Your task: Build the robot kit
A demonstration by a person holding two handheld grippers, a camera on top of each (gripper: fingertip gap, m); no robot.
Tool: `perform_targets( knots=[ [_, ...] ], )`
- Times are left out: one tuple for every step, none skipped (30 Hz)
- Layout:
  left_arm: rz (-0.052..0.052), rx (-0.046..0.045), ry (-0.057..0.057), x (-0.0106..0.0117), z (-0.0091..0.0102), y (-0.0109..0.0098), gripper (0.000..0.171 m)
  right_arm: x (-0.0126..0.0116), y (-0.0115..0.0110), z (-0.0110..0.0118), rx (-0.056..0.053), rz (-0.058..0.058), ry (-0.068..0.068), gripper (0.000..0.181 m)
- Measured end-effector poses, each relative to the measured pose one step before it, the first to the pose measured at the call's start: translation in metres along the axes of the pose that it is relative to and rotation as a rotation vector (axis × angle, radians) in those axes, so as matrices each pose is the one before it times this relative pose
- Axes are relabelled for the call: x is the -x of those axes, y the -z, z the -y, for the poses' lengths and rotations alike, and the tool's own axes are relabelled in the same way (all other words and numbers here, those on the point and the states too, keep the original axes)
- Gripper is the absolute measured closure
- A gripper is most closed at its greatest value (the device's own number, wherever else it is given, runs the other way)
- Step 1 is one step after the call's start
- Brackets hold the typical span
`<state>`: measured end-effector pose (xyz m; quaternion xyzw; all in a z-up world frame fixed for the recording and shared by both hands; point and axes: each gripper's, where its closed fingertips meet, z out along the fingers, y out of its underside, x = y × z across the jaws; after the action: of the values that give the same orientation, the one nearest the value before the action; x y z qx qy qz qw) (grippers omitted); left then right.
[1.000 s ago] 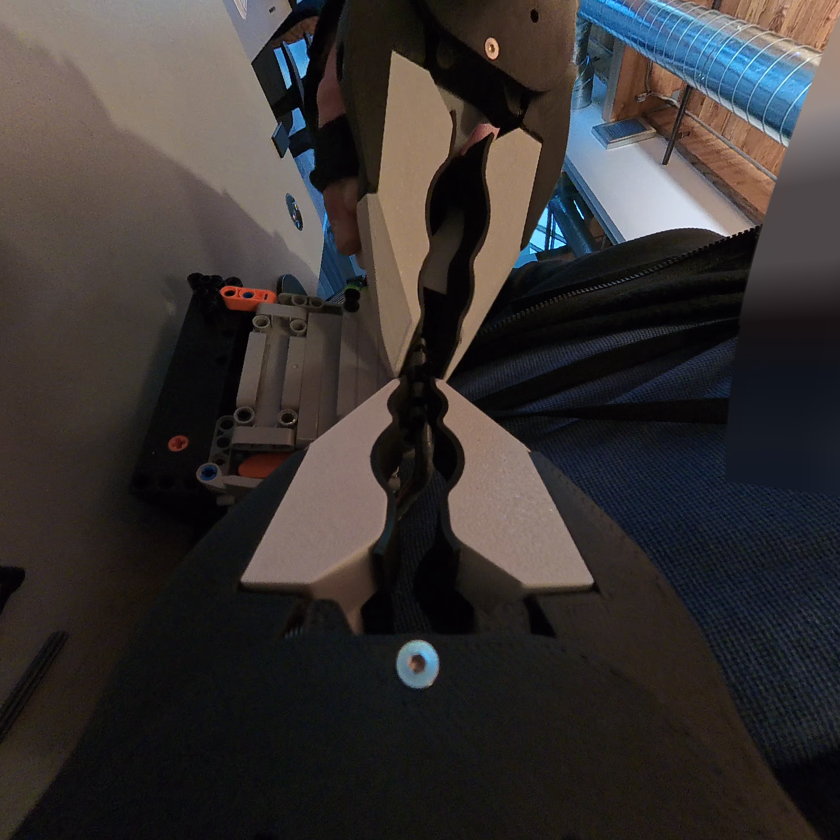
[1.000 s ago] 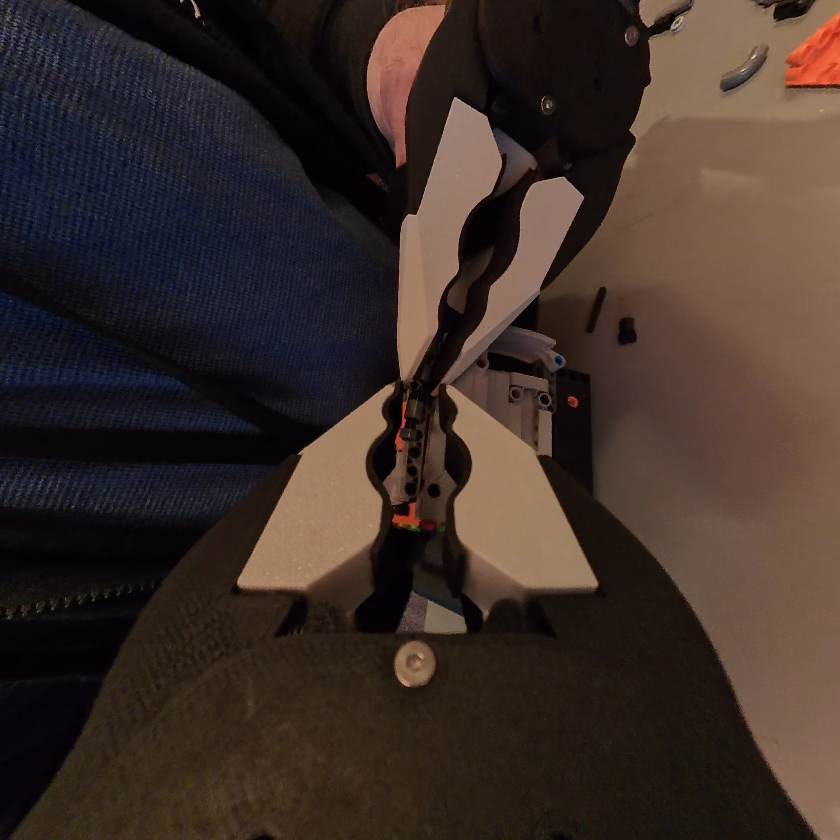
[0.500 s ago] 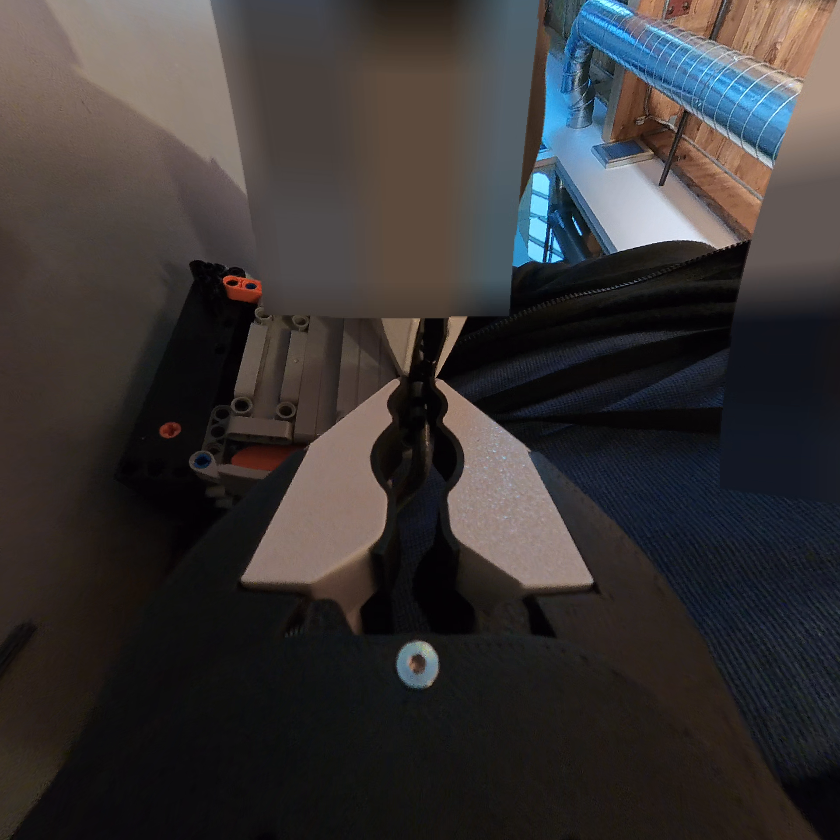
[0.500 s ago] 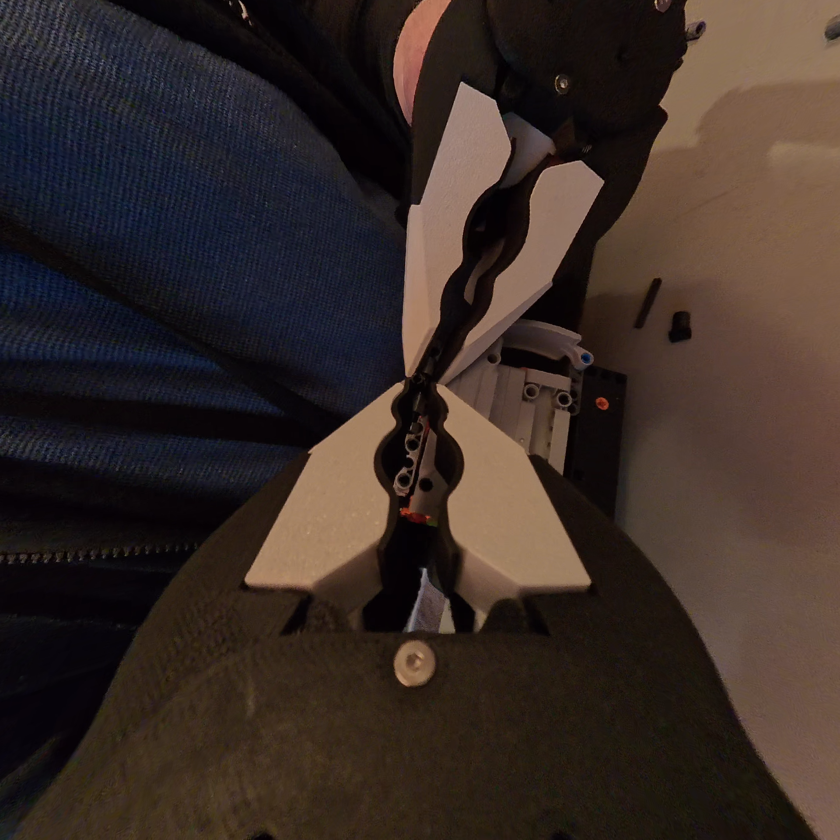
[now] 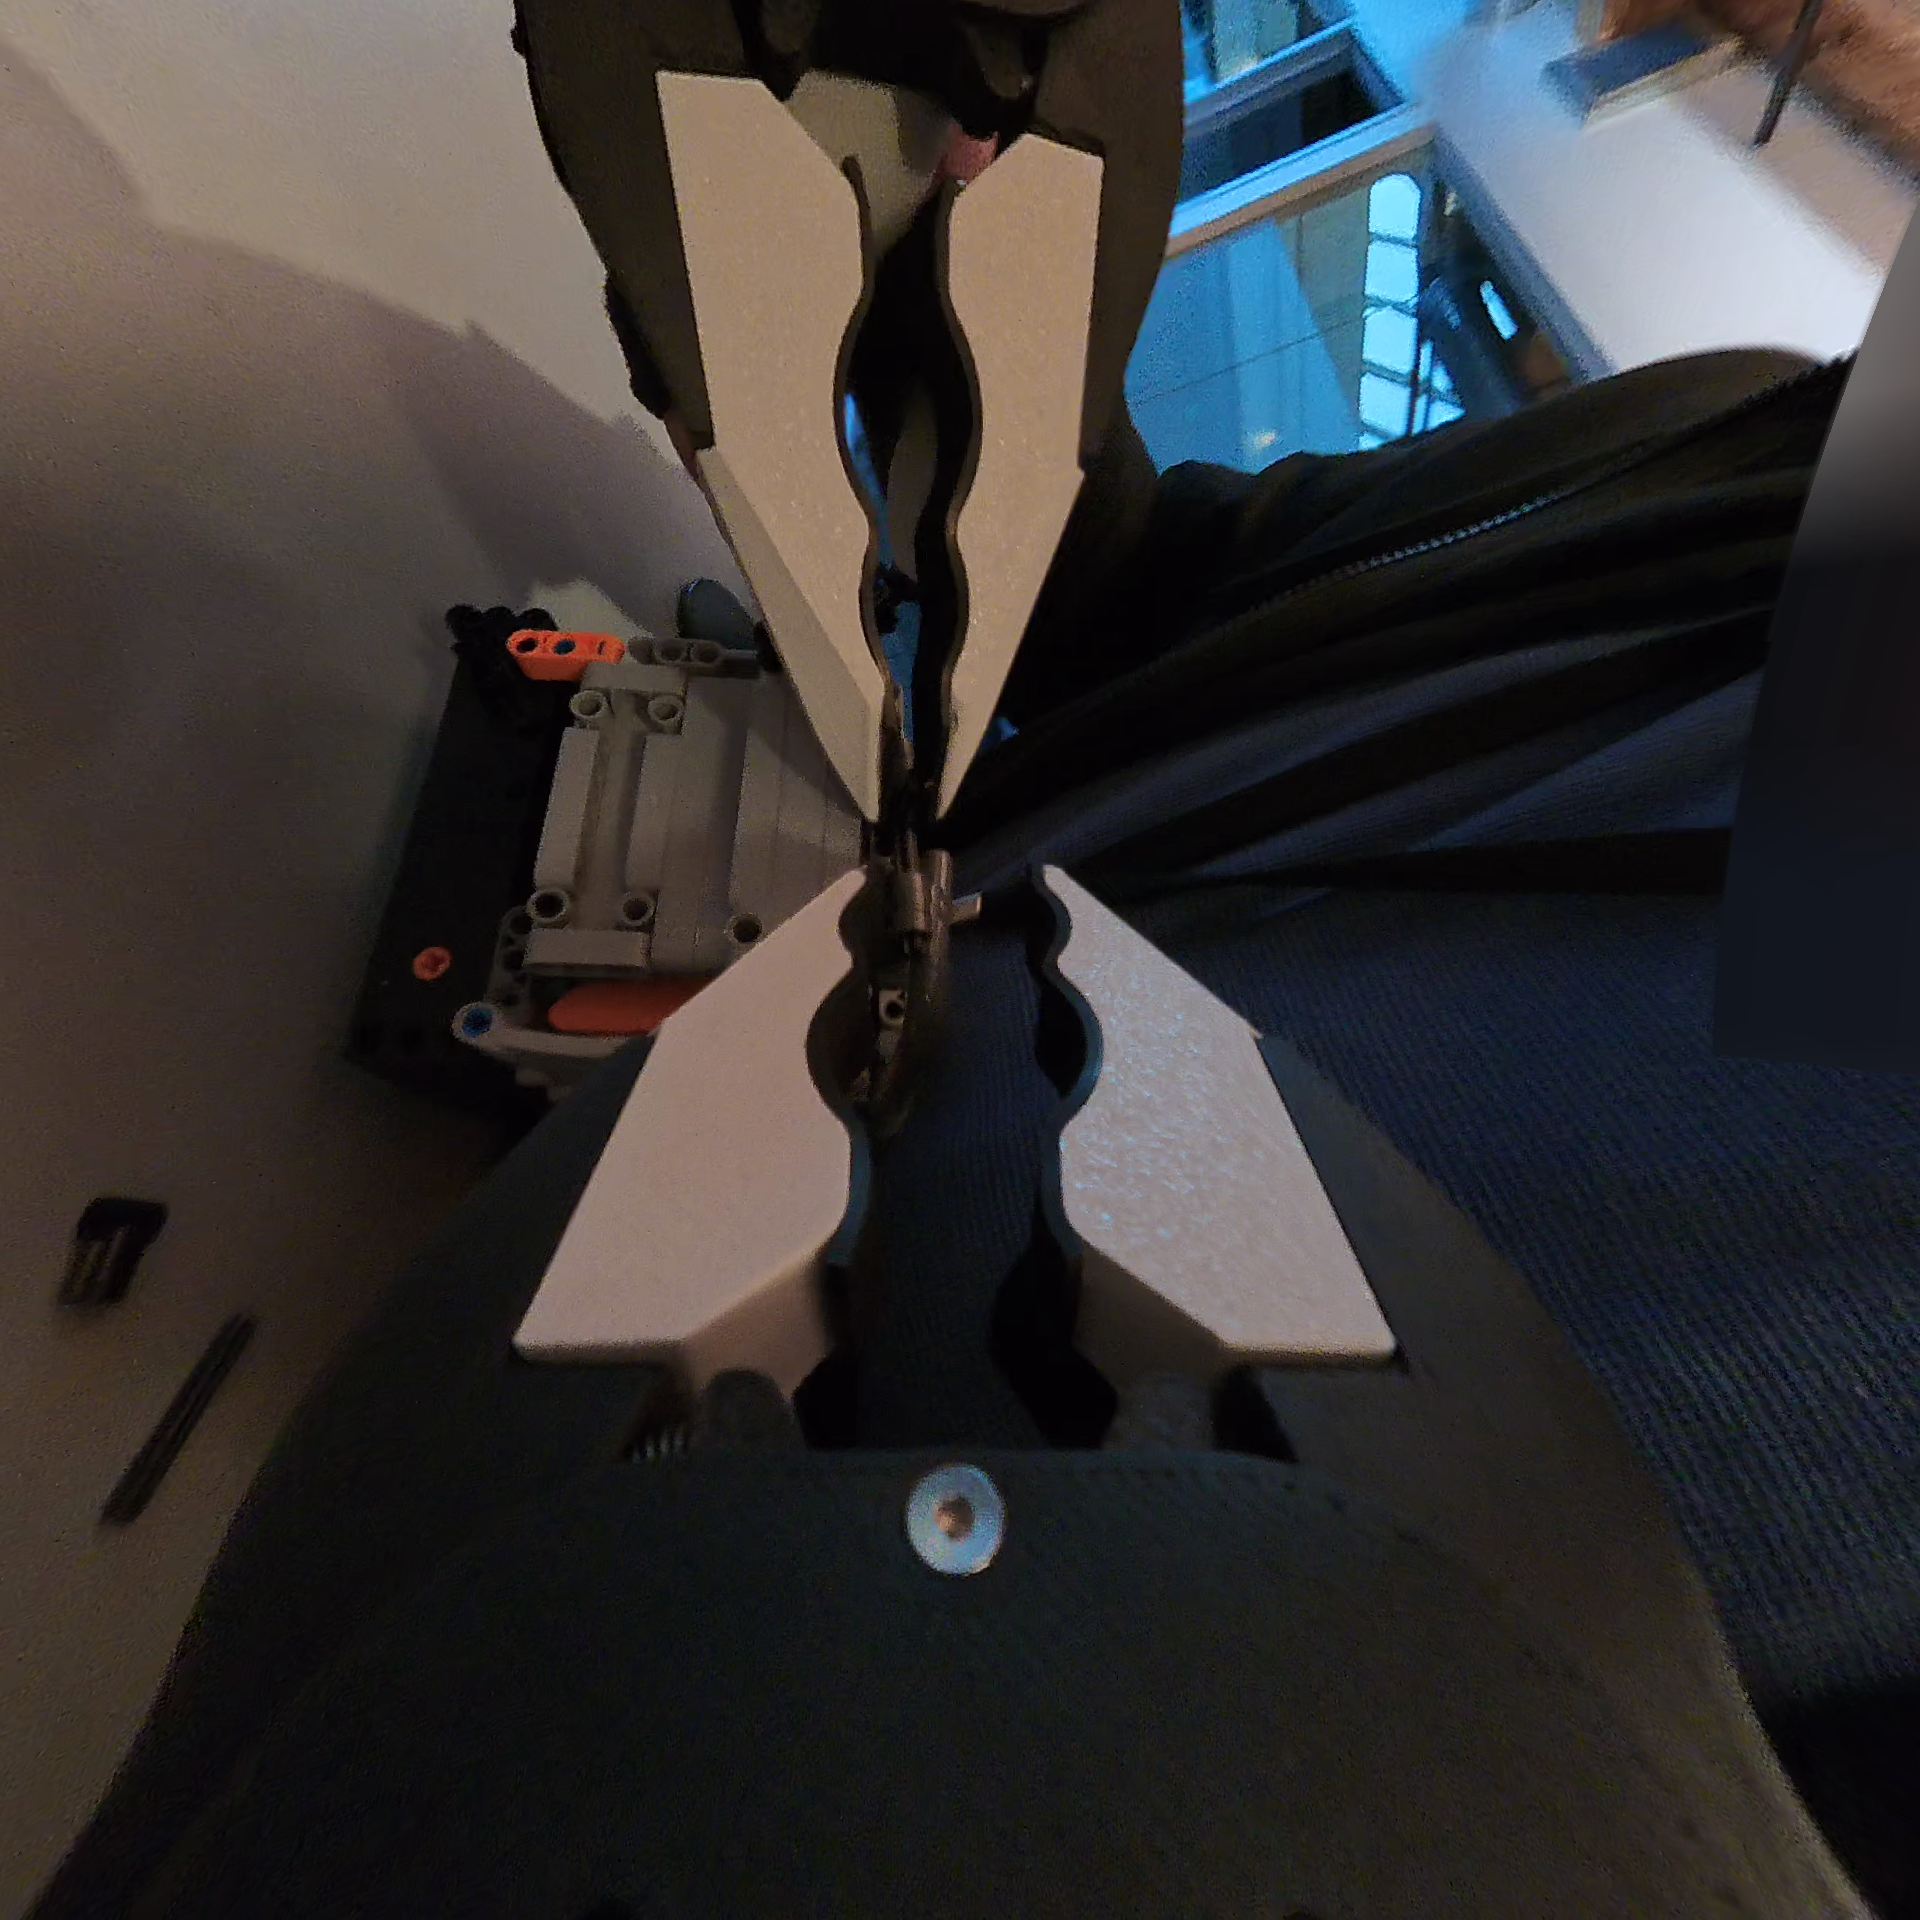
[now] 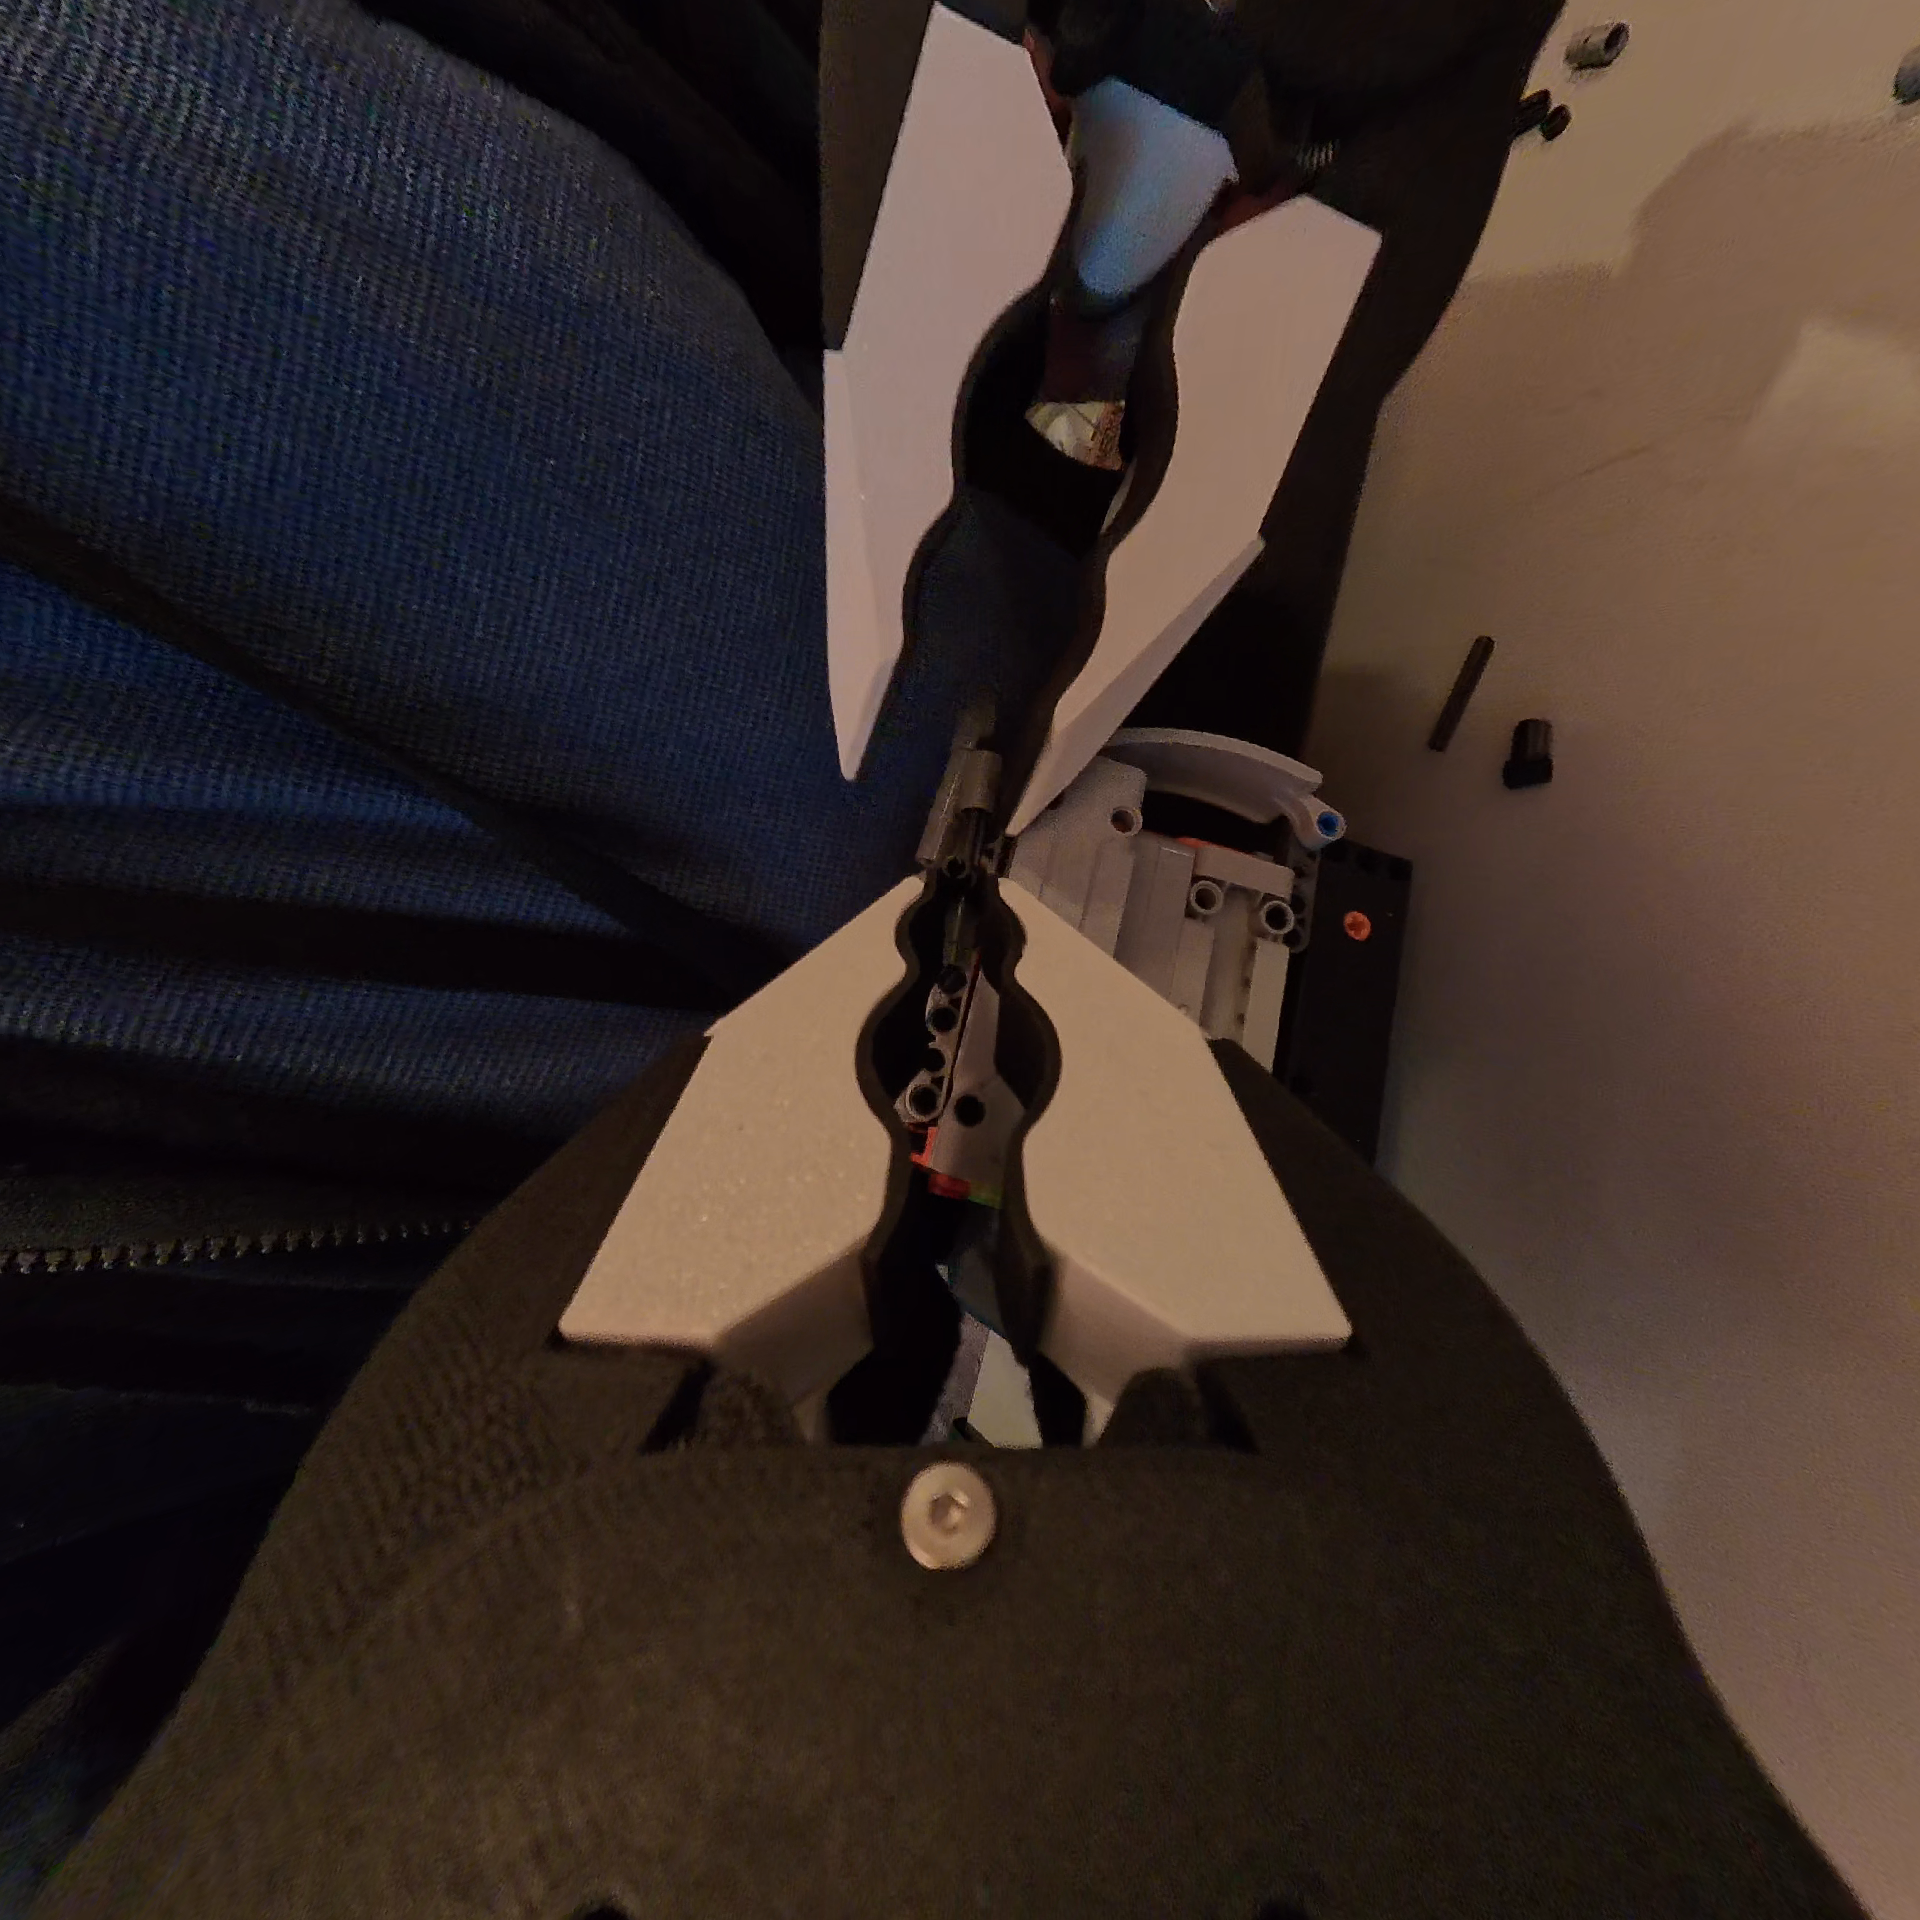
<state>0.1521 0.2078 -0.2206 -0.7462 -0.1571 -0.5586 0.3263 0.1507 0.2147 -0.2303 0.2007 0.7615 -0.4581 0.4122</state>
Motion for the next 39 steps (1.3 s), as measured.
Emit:
perform_targets(
  knots=[
    [0.0273,0.01194,-0.015,0.00061,-0.00065,0.00283,0.145,-0.00018,0.00047,0.00005,-0.0051,0.0019,-0.0033,0.177],
    [0.0199,0.00775,-0.0162,-0.00071,-0.00025,0.00138,0.143,-0.00007,0.00015,-0.00007,-0.0028,0.0014,-0.0004,0.177],
    [0.0142,0.01136,-0.0117,-0.00063,-0.00131,-0.00075,0.143,0.00007,0.00005,-0.00006,-0.0009,-0.0002,0.0016,0.177],
    [0.0144,0.00788,-0.0092,0.00052,-0.00125,-0.00157,0.143,0.00002,-0.00011,0.00006,-0.0009,0.0004,0.0013,0.177],
    [0.0025,-0.01026,0.0023,0.00023,0.0011,-0.00048,0.144,-0.00012,-0.00005,0.00011,-0.0025,0.0012,-0.0011,0.177],
    [0.0014,-0.00334,0.0045,0.00069,-0.00007,-0.00056,0.145,0.00002,0.0001,-0.00015,-0.002,0.001,-0.0005,0.177],
    [0.0146,-0.00101,-0.0127,0.00148,-0.0003,-0.00067,0.148,0.00013,-0.00001,-0.00007,-0.002,-0.0005,0.0001,0.177],
    [0.0218,-0.00039,-0.0159,0.00238,-0.00015,-0.00041,0.153,0.00001,-0.00011,0.00006,-0.0025,-0.0002,0.0002,0.177],
    [0.013,0.00372,0.0014,0.0019,0.00004,-0.00028,0.158,0.0003,-0.00036,0.00008,-0.002,0.0024,-0.0002,0.177],
    [0.0119,0.01252,-0.0049,0.00126,-0.00049,-0.0016,0.161,0.00024,-0.00031,-0.00002,-0.0013,0.0022,0.0001,0.177],
    [0.0111,0.00315,-0.0156,0.00003,0.00089,-0.00202,0.163,0.00037,-0.00019,-0.00015,-0.0006,0.0007,0.0006,0.177],
    [0.0095,0.00163,-0.0095,-0.00006,0.00089,-0.00245,0.164,0.00041,-0.00002,-0.00023,-0.0006,0.001,0.0007,0.177],
    [0.0018,0.00327,-0.0077,-0.00082,0.00064,-0.00261,0.164,0.00028,0.00011,0.00001,-0.0022,-0.0001,0.0011,0.177],
    [-0.0019,-0.00058,-0.0008,-0.00053,0.00098,-0.00106,0.164,-0.00011,0.00064,-0.00027,-0.0022,-0.0034,0.0007,0.177],
    [-0.0174,-0.00395,0.0037,-0.00209,0.00131,0.00135,0.157,-0.00106,0.00082,0.00017,-0.0062,-0.0071,-0.0026,0.177],
    [-0.0172,-0.01718,0.0029,-0.0031,0.00317,0.00334,0.148,-0.00042,0.00013,-0.00016,-0.0037,0.0013,-0.0041,0.177],
    [-0.0013,-0.02505,-0.0105,-0.00245,0.00426,0.00493,0.143,0.00018,-0.00009,0.00001,-0.0041,0.0045,-0.0014,0.177],
    [0.0153,-0.00565,-0.0186,-0.00069,0.00145,0.00349,0.143,-0.00021,0.00004,0.00004,-0.0026,0.0019,-0.0015,0.177],
    [0.0197,0.02114,-0.0234,-0.00033,-0.00248,-0.00029,0.143,-0.00034,0.00009,0.00018,-0.0001,-0.0006,0.0002,0.177],
    [0.0201,0.03183,-0.0254,-0.00013,-0.00427,-0.00349,0.144,-0.00009,-0.00009,0.0001,0.0023,-0.0009,0.0018,0.177],
    [0.0264,0.02081,-0.017,0.00189,-0.0027,-0.00435,0.144,0.00004,-0.00011,0.00006,0.0031,-0.0013,0.0021,0.177],
    [0.0094,0.00822,-0.0001,0.00118,-0.00039,-0.00278,0.146,0.00004,-0.00008,0.0001,0.0017,-0.0025,0.0006,0.177],
    [0.0044,-0.00489,0.0028,0.0011,0.00163,-0.00111,0.148,0.00011,0.00002,-0.00019,0.0003,-0.0016,0.0003,0.177],
    [0.0209,0.00762,-0.0225,0.00149,-0.00032,-0.00157,0.152,0.00031,-0.00013,-0.00018,-0.001,0.0012,-0.0007,0.178],
    [0.0221,0.00566,-0.0219,0.00074,0.00013,-0.00091,0.153,0.00014,-0.00002,-0.00008,-0.0032,0.0025,-0.0015,0.178],
    [0.015,0.00974,-0.0041,0.00153,-0.00045,0.00003,0.157,0.00011,-0.00011,-0.00003,-0.0032,0.0025,-0.0012,0.177],
    [-0.0104,0.00597,0.016,-0.00007,-0.00069,0.00048,0.157,0.00024,-0.0003,-0.00021,-0.0013,0.0016,0.0006,0.177],
    [-0.0205,0.00121,0.0227,-0.0014,-0.00049,0.00062,0.156,0.00009,-0.00022,-0.00001,-0.0006,0.0005,0.0012,0.177],
    [-0.0175,0.00138,0.0113,-0.00201,-0.00088,0.00126,0.152,0.00002,-0.00001,0.00005,-0.0011,0.0008,0.0003,0.177],
    [-0.0089,0.00758,-0.0005,-0.00217,-0.00201,0.00142,0.148,-0.00003,0.00011,-0.00001,-0.0017,0.001,0.0005,0.177],
    [0.008,0.00973,-0.0054,-0.00062,-0.00178,0.00118,0.146,-0.00012,0.00011,0.00008,-0.0019,-0.0002,0.0004,0.177],
    [0.0274,0.00825,-0.0117,0.00152,-0.00166,0.00078,0.149,0.00002,0.00023,0.00001,-0.0015,-0.0007,0.0008,0.177],
    [0.0219,0.01684,-0.0106,0.00081,-0.00293,0.00066,0.15,0.00003,0.00004,-0.00004,-0.001,-0.0008,0.0011,0.177],
    [0.0168,0.00618,-0.0043,0.00059,-0.0009,0.00186,0.151,-0.00011,0.00013,0.00003,-0.0006,-0.0021,0.0008,0.177],
    [0.0314,0.01567,-0.0122,0.00326,-0.00283,0.00143,0.155,-0.00021,0.00037,-0.00014,-0.0007,-0.0024,0.0008,0.177],
    [0.0147,0.01737,-0.0102,0.00143,-0.00383,0.00022,0.16,0.0001,0.00017,-0.00009,-0.0008,0.0008,0.0013,0.177],
    [0.0018,0.01094,-0.0014,-0.00032,-0.00276,-0.00097,0.162,0.00023,-0.00018,-0.00014,-0.0008,0.0027,0.0015,0.177],
    [0.0147,-0.00758,-0.0068,0.00154,-0.00051,-0.00016,0.165,0.00006,-0.00009,-0.0001,-0.0018,0.0008,0.0023,0.177],
    [0.0007,0.00004,0.0077,0.00033,-0.00143,0.00072,0.165,-0.00008,0.00007,-0.00007,-0.0023,-0.0007,0.0026,0.177]
  ],
)
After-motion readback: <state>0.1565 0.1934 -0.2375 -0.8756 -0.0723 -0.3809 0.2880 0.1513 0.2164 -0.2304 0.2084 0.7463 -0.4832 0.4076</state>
